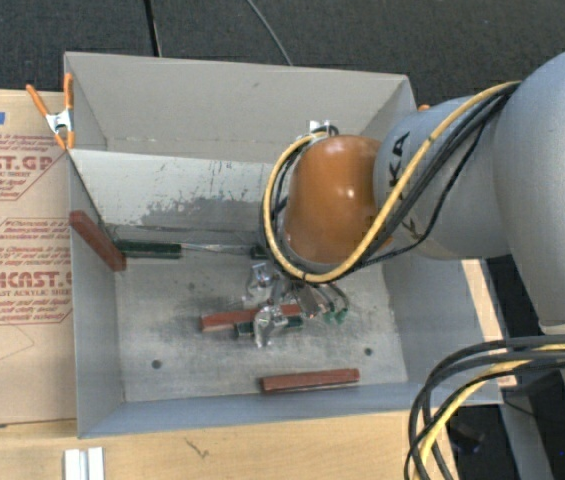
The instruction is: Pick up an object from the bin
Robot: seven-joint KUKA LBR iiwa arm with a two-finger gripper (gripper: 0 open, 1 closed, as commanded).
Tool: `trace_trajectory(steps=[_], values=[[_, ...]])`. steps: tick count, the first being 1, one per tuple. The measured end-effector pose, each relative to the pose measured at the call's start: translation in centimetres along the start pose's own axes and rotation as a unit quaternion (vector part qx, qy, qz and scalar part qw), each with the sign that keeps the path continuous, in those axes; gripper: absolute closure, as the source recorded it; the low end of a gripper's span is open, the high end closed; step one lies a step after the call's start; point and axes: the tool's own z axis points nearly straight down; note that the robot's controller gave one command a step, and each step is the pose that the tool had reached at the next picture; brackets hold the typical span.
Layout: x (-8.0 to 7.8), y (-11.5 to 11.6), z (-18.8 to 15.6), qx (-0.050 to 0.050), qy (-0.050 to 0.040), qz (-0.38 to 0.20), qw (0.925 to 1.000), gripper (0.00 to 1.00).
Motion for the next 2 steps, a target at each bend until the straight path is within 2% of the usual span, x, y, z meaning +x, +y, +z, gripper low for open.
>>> trace_trajectory(steps=[2], values=[[0.08, 0.05, -1.21, 0.0, 0.0025, 0.0, 1.0, 1.0]])
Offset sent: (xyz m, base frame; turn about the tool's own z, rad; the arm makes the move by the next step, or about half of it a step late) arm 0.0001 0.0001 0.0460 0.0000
